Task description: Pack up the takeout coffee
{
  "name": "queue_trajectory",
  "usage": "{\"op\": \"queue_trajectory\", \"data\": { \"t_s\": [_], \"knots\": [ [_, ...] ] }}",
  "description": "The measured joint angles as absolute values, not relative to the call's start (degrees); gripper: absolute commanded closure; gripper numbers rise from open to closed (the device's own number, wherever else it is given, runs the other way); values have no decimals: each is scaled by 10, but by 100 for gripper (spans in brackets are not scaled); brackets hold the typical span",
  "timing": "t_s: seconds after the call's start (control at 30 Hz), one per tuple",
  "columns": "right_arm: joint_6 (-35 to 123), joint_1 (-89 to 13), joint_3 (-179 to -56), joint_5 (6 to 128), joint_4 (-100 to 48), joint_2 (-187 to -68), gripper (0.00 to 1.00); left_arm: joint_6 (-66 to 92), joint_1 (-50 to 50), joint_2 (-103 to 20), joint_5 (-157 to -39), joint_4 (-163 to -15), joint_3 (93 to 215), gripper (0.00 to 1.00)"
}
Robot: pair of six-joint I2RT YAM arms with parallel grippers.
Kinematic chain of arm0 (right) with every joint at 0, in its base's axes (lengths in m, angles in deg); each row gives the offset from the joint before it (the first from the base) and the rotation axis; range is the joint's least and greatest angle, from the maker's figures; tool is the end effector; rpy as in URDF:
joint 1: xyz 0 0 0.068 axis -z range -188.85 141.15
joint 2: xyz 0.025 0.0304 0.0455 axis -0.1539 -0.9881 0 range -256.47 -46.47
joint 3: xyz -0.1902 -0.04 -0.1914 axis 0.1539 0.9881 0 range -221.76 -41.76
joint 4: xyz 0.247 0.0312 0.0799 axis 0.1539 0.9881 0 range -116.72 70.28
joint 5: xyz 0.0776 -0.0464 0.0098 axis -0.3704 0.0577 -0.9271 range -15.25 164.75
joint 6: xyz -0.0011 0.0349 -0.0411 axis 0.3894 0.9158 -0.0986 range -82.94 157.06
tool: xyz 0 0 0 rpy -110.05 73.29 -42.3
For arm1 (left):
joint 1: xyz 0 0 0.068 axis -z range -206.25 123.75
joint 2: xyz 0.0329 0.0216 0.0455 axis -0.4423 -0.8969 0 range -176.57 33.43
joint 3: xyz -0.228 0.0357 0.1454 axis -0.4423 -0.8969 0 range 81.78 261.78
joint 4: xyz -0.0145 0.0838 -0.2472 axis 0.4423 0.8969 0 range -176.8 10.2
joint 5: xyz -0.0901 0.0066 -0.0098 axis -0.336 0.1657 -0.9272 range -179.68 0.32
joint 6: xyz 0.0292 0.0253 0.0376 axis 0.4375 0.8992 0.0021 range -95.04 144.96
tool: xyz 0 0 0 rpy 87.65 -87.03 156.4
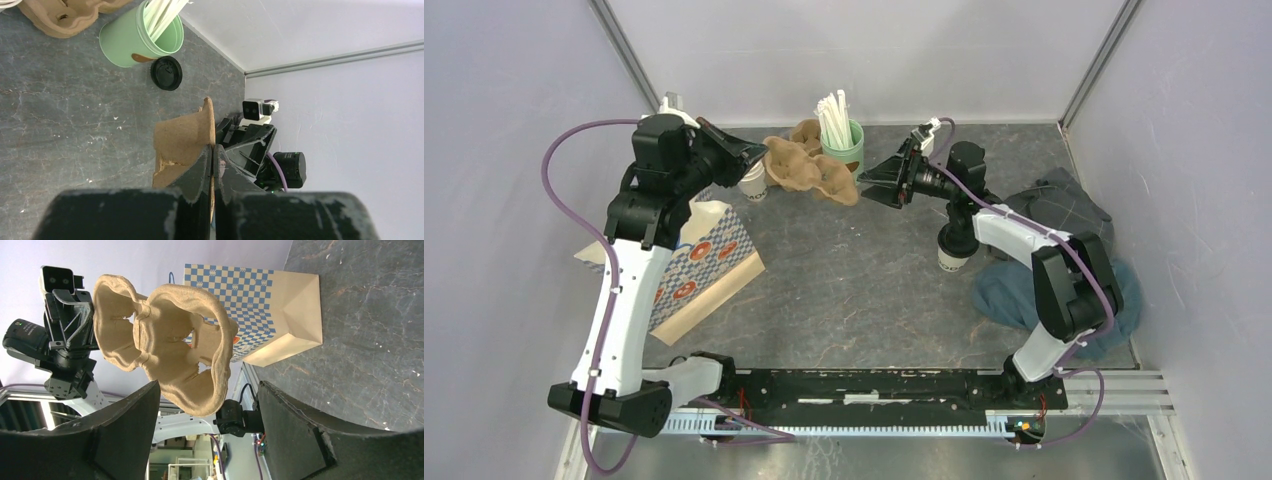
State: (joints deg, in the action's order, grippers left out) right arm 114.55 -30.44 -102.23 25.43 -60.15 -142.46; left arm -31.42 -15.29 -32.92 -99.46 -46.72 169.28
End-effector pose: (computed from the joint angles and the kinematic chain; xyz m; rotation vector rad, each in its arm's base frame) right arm 0.3425 0.1645 0.2789 0.1437 2.0158 1.9061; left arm 0.2188 -0.0486 0.4642 -0.6629 1.9021 -0.9396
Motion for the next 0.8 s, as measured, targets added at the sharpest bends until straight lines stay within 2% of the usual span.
{"op": "queue_trajectory", "data": {
  "t_s": [0.13, 0.33, 0.5, 0.67, 0.8],
  "knots": [
    [1168, -310, -1011, 254, -637, -1431, 28, -318, -153, -328, -1002, -467, 1686, 98],
    [1215, -318, -1000, 254, -707, -1443, 41, -324, -153, -326, -1004, -469, 1678, 98],
    [1250, -321, -985, 255, -751, -1449, 47, -324, -153, -322, -1004, -473, 1676, 98],
    [1287, -321, -970, 257, -800, -1451, 60, -324, -153, -320, -1006, -480, 1676, 98],
    [1309, -321, -962, 258, -826, -1451, 75, -324, -153, -320, -1007, -483, 1676, 98]
  ]
}}
